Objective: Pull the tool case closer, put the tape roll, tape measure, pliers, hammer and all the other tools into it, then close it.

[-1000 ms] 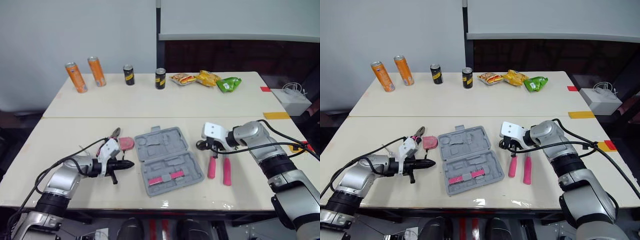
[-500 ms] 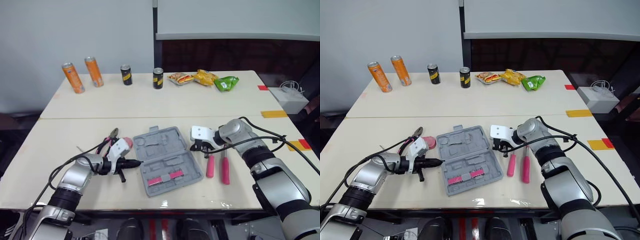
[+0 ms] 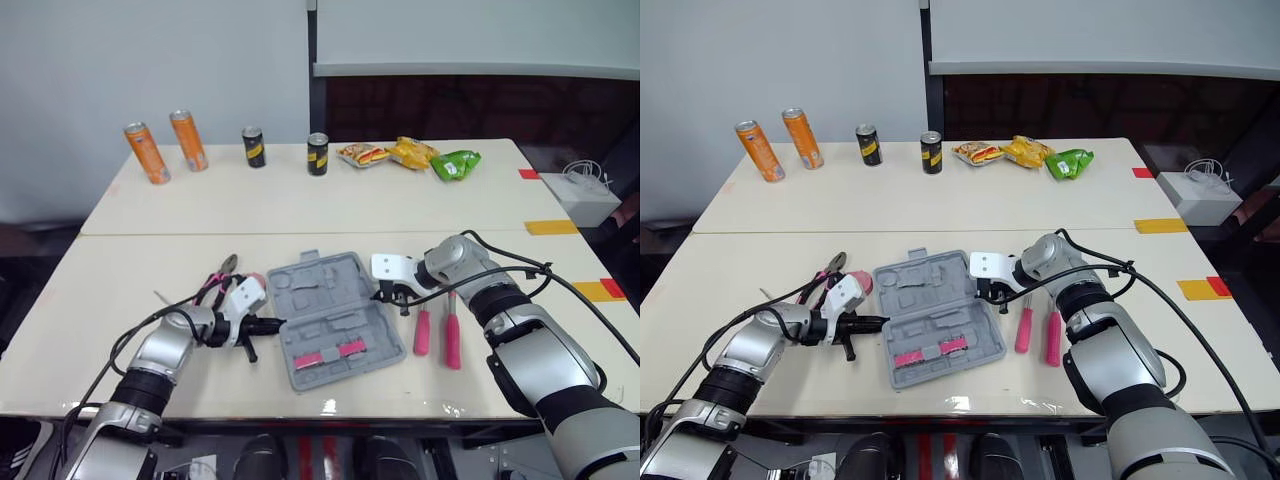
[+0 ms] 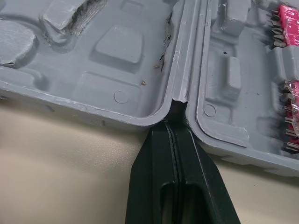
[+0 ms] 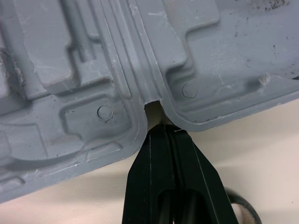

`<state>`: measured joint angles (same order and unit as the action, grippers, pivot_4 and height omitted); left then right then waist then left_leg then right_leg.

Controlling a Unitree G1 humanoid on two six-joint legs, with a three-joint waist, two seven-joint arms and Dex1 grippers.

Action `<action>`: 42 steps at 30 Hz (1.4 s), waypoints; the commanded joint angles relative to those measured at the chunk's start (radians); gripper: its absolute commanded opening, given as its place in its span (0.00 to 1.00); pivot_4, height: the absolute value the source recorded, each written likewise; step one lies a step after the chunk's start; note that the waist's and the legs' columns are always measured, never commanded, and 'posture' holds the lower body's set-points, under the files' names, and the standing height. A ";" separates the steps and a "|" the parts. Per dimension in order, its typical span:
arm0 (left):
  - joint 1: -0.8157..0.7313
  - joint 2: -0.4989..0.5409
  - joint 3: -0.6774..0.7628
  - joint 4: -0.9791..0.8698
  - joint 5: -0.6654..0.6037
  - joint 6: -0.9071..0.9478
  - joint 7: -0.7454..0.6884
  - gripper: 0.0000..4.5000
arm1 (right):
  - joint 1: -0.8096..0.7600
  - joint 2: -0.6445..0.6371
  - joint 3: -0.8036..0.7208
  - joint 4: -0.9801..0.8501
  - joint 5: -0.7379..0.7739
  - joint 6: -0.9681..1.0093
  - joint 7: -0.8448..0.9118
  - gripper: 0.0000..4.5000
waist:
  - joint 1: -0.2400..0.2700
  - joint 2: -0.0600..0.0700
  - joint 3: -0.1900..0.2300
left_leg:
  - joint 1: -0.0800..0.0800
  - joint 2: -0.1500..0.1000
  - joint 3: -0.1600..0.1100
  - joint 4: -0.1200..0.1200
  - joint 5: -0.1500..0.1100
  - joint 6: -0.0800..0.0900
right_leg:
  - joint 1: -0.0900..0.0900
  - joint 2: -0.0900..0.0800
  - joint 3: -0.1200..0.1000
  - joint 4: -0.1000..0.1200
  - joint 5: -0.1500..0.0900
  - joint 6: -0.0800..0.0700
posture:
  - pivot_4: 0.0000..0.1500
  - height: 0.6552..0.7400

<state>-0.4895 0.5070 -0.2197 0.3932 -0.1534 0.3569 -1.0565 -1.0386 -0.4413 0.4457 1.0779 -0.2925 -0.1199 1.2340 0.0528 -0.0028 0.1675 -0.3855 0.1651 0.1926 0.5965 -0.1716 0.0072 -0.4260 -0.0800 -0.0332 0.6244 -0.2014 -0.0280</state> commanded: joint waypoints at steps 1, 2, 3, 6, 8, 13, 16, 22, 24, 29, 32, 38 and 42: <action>-0.040 -0.001 -0.008 0.023 0.021 -0.036 -0.023 0.00 | 0.033 -0.011 -0.020 -0.070 0.026 0.009 0.070 0.01 | 0.000 0.000 0.000 | 0.000 0.000 0.000 0.000 0.000 0.000 | 0.000 0.000 0.000 0.000 0.000 0.000 | 1.00 1.00; -0.044 -0.001 -0.008 0.029 0.024 -0.041 -0.029 0.00 | 0.047 -0.018 -0.025 -0.092 0.032 0.017 0.086 0.01 | 0.001 0.000 0.000 | 0.000 0.000 0.000 0.000 0.000 0.000 | 0.000 0.000 0.000 0.000 0.000 0.000 | 1.00 1.00; -0.048 0.000 -0.011 0.036 0.029 -0.047 -0.038 0.00 | 0.063 -0.026 -0.032 -0.117 0.038 0.027 0.096 0.01 | 0.001 0.000 0.000 | 0.000 0.000 0.000 0.000 0.000 0.000 | 0.000 0.000 0.000 0.000 0.000 0.000 | 1.00 1.00; -0.060 0.002 -0.027 0.054 0.043 -0.070 -0.068 0.00 | 0.117 -0.052 -0.047 -0.201 0.053 0.058 0.115 0.01 | 0.003 0.000 0.000 | 0.000 0.000 0.000 0.000 0.000 0.001 | 0.000 0.000 0.000 -0.001 0.000 0.000 | 1.00 1.00; -0.064 0.002 -0.038 0.058 0.051 -0.085 -0.088 0.00 | 0.146 -0.065 -0.054 -0.257 0.061 0.085 0.124 0.01 | 0.004 0.000 0.000 | 0.000 0.000 0.000 0.000 0.000 0.001 | 0.000 0.000 0.000 -0.001 0.000 0.000 | 1.00 1.00; -0.074 -0.002 -0.056 0.067 0.069 -0.109 -0.125 0.00 | 0.242 -0.104 -0.069 -0.436 0.088 0.172 0.157 0.01 | 0.008 0.000 0.000 | 0.000 0.000 0.000 0.000 0.000 0.001 | 0.000 0.000 0.000 -0.002 0.000 0.000 | 1.00 1.00; -0.080 -0.001 -0.066 0.082 0.085 -0.132 -0.140 0.00 | 0.281 -0.117 -0.070 -0.505 0.096 0.205 0.156 0.01 | 0.009 0.000 0.000 | 0.000 0.000 0.000 0.000 0.000 0.001 | 0.000 0.000 0.000 -0.002 0.000 0.000 | 1.00 1.00; -0.089 -0.008 -0.072 0.064 0.085 -0.133 -0.179 0.00 | 0.323 -0.127 -0.064 -0.609 0.107 0.261 0.169 0.01 | 0.010 0.000 0.000 | 0.000 0.000 0.000 -0.001 0.000 0.000 | 0.000 0.000 0.000 -0.002 0.000 0.000 | 1.00 1.00; -0.087 -0.007 -0.073 0.057 0.088 -0.131 -0.187 0.00 | 0.341 -0.130 -0.062 -0.642 0.108 0.278 0.168 0.01 | 0.010 0.000 0.000 | 0.000 0.000 0.000 -0.001 0.000 0.000 | 0.000 0.000 0.000 -0.003 0.000 0.000 | 1.00 1.00; -0.051 0.008 -0.080 -0.001 0.084 -0.110 -0.211 0.00 | 0.405 -0.150 -0.062 -0.738 0.119 0.322 0.173 0.01 | 0.011 0.000 0.000 | 0.000 0.000 0.001 -0.002 0.000 0.000 | 0.000 0.000 0.000 -0.004 0.000 0.000 | 1.00 1.00; -0.024 0.017 -0.083 -0.038 0.084 -0.098 -0.214 0.00 | 0.444 -0.167 -0.068 -0.801 0.128 0.356 0.175 0.01 | 0.012 0.000 0.000 | 0.000 0.000 0.001 -0.003 0.000 0.000 | 0.000 0.000 0.000 -0.006 0.000 0.000 | 1.00 1.00; 0.011 0.016 -0.087 -0.091 0.084 -0.072 -0.213 0.00 | 0.494 -0.207 -0.084 -0.878 0.152 0.412 0.170 0.01 | 0.017 0.000 0.000 | 0.000 0.000 0.001 -0.004 -0.002 -0.004 | 0.001 0.000 0.000 -0.008 0.000 0.000 | 1.00 1.00; 0.026 0.016 -0.092 -0.110 0.085 -0.065 -0.214 0.00 | 0.530 -0.230 -0.089 -0.924 0.167 0.435 0.170 0.01 | 0.024 0.000 0.000 | 0.000 0.000 0.001 -0.004 -0.003 -0.004 | 0.001 0.000 0.000 -0.008 0.000 0.000 | 1.00 1.00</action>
<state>-0.4719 0.5322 -0.2867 0.3186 -0.0576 0.2879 -1.2516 -0.5269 -0.6755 0.3441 0.1942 -0.1573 0.3074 1.3806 0.0770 -0.0029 0.1673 -0.3855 0.1654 0.1937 0.5921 -0.1744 0.0028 -0.4250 -0.0798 -0.0330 0.6162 -0.2013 -0.0281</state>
